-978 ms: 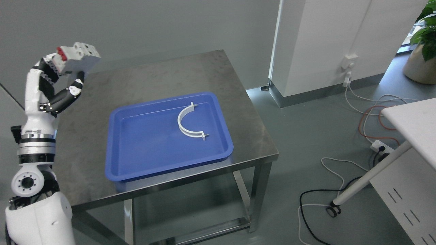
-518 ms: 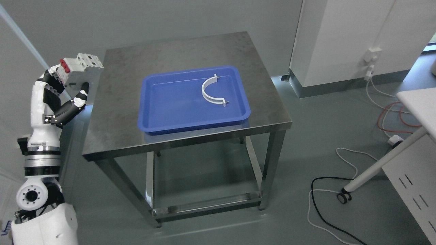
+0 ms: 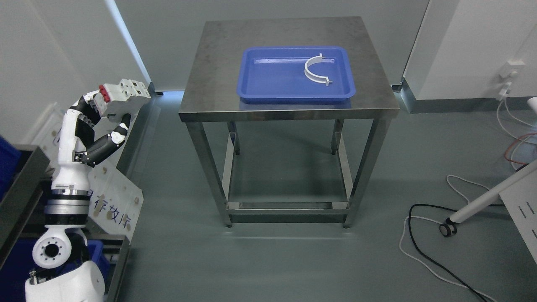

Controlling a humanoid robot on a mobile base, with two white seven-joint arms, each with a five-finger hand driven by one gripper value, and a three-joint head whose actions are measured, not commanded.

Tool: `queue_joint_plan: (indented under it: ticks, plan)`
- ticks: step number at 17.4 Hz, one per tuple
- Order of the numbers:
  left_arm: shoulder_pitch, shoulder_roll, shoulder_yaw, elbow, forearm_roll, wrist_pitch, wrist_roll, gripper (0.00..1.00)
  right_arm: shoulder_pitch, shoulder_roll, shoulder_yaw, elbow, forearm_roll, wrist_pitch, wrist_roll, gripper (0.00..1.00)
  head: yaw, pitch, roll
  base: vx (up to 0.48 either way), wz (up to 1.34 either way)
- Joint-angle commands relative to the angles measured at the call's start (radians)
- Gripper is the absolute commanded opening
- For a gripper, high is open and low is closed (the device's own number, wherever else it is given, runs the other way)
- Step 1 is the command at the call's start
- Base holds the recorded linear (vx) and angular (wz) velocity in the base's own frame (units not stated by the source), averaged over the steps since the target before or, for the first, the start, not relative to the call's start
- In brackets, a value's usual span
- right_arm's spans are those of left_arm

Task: Place circuit breaker on shelf
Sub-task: 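Hold the breaker raised in the left hand while turning toward the bin shelf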

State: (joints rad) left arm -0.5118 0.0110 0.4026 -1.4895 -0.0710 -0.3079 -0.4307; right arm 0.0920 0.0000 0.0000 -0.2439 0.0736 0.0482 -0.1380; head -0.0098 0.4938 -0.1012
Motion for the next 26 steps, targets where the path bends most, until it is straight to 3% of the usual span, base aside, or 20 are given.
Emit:
queue_joint_plan:
  ticks: [1,4,13,23,26]
  plan:
    - [0.018,0.006,-0.094,-0.058,0.002,-0.007,-0.009,0.10,0.000,-0.017,0.020,0.000,0.000,0.032,0.001,1.00,0.0000,0.000,0.000,-0.374,0.31]
    - [0.019,0.006,-0.171,-0.080,0.002,-0.017,0.000,0.10,0.000,-0.017,0.020,0.000,0.000,0.032,0.003,1.00,0.0000,0.000,0.000,-0.422,0.28]
    - [-0.019,0.006,-0.205,-0.135,0.000,-0.050,0.003,0.10,0.000,-0.017,0.020,0.000,0.000,0.032,0.001,1.00,0.0000,0.000,0.000,-0.386,0.25]
    - [-0.120,0.006,-0.219,-0.129,-0.043,0.007,0.001,0.10,0.000,-0.017,0.020,0.000,0.000,0.032,0.001,1.00,0.0000,0.000,0.000,-0.257,0.88]
    - [-0.137,0.006,-0.194,-0.123,-0.043,0.074,-0.002,0.11,0.000,-0.017,0.020,0.000,0.000,0.032,0.001,1.00,0.0000,0.000,0.000,-0.097,1.07]
